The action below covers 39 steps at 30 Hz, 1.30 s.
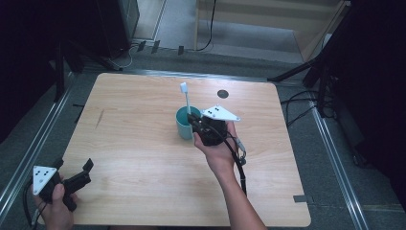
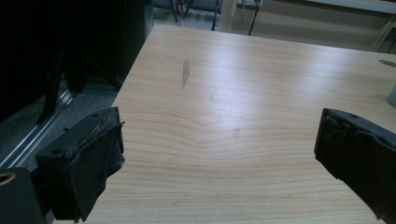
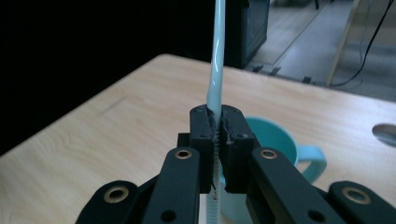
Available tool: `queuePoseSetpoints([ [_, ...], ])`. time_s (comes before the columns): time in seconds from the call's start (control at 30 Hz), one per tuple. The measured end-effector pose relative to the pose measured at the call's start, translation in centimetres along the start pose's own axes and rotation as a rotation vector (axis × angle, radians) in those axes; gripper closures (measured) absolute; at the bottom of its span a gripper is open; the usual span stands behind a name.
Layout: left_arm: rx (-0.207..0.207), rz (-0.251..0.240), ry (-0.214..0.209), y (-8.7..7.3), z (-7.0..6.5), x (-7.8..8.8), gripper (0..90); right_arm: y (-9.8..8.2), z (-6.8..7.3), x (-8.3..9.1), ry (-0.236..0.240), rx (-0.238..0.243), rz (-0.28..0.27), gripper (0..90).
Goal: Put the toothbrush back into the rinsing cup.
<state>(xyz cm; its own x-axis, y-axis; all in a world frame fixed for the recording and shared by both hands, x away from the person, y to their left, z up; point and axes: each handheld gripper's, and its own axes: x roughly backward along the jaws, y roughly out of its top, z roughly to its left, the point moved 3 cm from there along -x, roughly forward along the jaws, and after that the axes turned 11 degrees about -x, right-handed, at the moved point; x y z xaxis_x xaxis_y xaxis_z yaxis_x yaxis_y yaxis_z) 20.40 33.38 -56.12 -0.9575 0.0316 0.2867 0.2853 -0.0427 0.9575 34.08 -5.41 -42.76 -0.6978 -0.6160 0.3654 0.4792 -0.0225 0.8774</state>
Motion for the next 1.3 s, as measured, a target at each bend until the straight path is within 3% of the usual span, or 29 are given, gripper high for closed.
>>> queuePoseSetpoints([
  [0.17,0.002,0.000,0.000,0.0,0.0,0.0,1.4,1.2,-0.3,-0.5,-0.003,0.003,-0.115,84.9],
  [0.2,0.002,0.000,0.000,0.0,0.0,0.0,1.4,1.2,-0.3,-0.5,-0.003,0.003,-0.115,84.9],
  [0.23,0.002,0.001,0.000,0.0,0.0,0.0,1.4,1.6,-0.7,-0.7,-0.011,-0.020,-0.157,84.8],
  [0.43,0.003,0.000,-0.001,0.0,0.0,0.0,1.4,1.8,-1.9,-2.1,-0.041,-0.031,-0.224,84.8],
  [0.53,0.008,-0.003,-0.002,0.0,0.0,0.0,1.4,1.6,-2.3,-2.7,-0.043,-0.042,-0.230,84.8],
  [0.8,0.013,-0.004,-0.002,0.0,0.1,0.0,1.4,-0.2,-2.9,-5.0,-0.067,-0.019,-0.166,84.8],
  [0.9,0.011,-0.004,-0.002,0.0,0.1,0.0,1.4,-1.2,-3.0,-6.0,-0.085,-0.010,-0.110,84.7],
  [1.13,0.010,-0.004,-0.002,0.0,0.1,0.0,1.4,-2.4,-3.4,-6.8,-0.105,-0.009,-0.051,84.5],
  [1.3,0.008,-0.003,-0.002,0.0,0.1,0.0,1.4,-2.6,-3.8,-6.9,-0.111,-0.034,-0.025,83.8],
])
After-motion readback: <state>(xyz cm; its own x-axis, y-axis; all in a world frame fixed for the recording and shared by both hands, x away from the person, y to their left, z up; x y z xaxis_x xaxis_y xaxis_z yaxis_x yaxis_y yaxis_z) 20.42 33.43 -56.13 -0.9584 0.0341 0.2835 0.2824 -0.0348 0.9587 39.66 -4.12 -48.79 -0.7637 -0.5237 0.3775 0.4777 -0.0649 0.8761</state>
